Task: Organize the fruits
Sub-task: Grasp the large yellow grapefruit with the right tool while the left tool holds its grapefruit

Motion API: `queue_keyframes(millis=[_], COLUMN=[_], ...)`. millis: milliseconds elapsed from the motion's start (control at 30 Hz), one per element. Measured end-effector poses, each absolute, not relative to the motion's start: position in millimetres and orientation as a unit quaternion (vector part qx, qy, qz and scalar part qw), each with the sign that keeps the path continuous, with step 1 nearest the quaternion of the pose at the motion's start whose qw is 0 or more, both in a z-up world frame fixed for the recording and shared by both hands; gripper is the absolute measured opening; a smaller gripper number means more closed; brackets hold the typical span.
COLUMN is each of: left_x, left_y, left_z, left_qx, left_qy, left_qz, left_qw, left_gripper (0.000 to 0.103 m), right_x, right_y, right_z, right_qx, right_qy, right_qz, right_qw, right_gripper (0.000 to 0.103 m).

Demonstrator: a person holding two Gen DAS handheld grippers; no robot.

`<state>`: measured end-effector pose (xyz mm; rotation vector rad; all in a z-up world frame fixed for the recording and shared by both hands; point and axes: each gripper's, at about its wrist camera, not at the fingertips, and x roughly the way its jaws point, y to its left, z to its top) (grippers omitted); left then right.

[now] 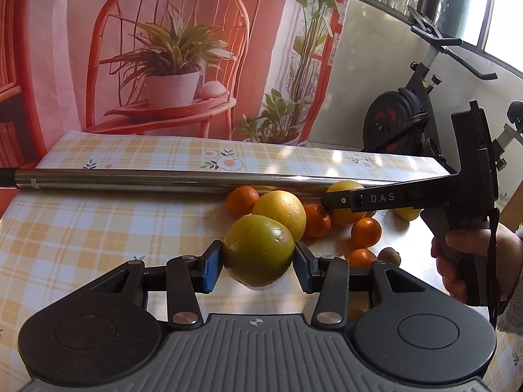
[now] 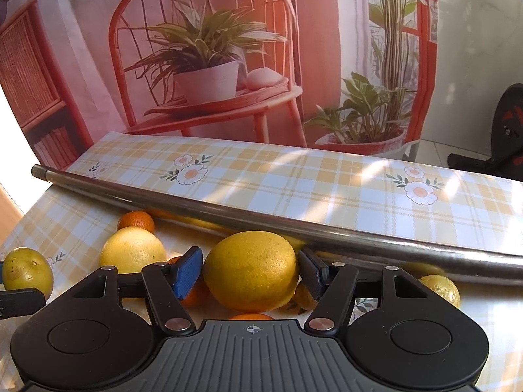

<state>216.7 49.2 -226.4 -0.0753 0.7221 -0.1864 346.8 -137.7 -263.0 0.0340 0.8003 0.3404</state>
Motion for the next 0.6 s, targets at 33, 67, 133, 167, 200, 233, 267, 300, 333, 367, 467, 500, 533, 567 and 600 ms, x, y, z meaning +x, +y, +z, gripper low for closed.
queue_keyframes(millis=[33,67,133,167,200,233,267,300,333,367,467,500,533,567,600], left_x=[217,217,216,216,215,214,214,213,212,210,206,204,202,200,197], left_y=[49,49,49,48,48,48,48,48,48,47,45,44,44,44,44], left_z=[-227,-227,-227,-227,-226,-225,-225,-224,-223,-223,-220,-219,-218,-216,-215], left_qx=[-0.037,-0.037,-0.037,-0.037,-0.037,-0.037,-0.037,-0.038,-0.037,-0.036,-0.035,-0.034,-0.033,-0.031,-0.031], left_qy=[0.353,0.354,0.354,0.354,0.353,0.353,0.352,0.351,0.351,0.350,0.349,0.348,0.347,0.345,0.344], left_qz=[-0.091,-0.092,-0.092,-0.092,-0.093,-0.094,-0.095,-0.095,-0.096,-0.097,-0.101,-0.102,-0.103,-0.105,-0.106], left_qw=[0.930,0.930,0.930,0.930,0.930,0.930,0.930,0.931,0.931,0.931,0.931,0.931,0.932,0.932,0.932], left_gripper=[0.049,0.049,0.049,0.049,0.049,0.049,0.049,0.049,0.049,0.049,0.049,0.049,0.049,0.049,0.049], right_x=[347,347,347,346,346,344,343,340,338,336,329,326,322,319,316], right_y=[-138,-138,-139,-139,-140,-139,-139,-140,-142,-144,-150,-151,-153,-153,-154], right_z=[-264,-264,-264,-264,-264,-263,-263,-261,-260,-257,-249,-246,-242,-239,-236], right_qx=[0.019,0.022,0.026,0.025,0.024,0.020,0.018,0.019,0.023,0.028,0.045,0.048,0.049,0.050,0.051], right_qy=[0.387,0.388,0.388,0.387,0.386,0.385,0.383,0.379,0.375,0.372,0.365,0.363,0.362,0.361,0.360], right_qz=[0.165,0.165,0.164,0.165,0.163,0.161,0.160,0.161,0.162,0.162,0.164,0.166,0.168,0.169,0.170], right_qw=[0.907,0.907,0.907,0.907,0.908,0.909,0.909,0.911,0.912,0.914,0.915,0.915,0.916,0.916,0.916], right_gripper=[0.061,0.061,0.060,0.060,0.059,0.059,0.059,0.059,0.059,0.059,0.059,0.059,0.059,0.059,0.059])
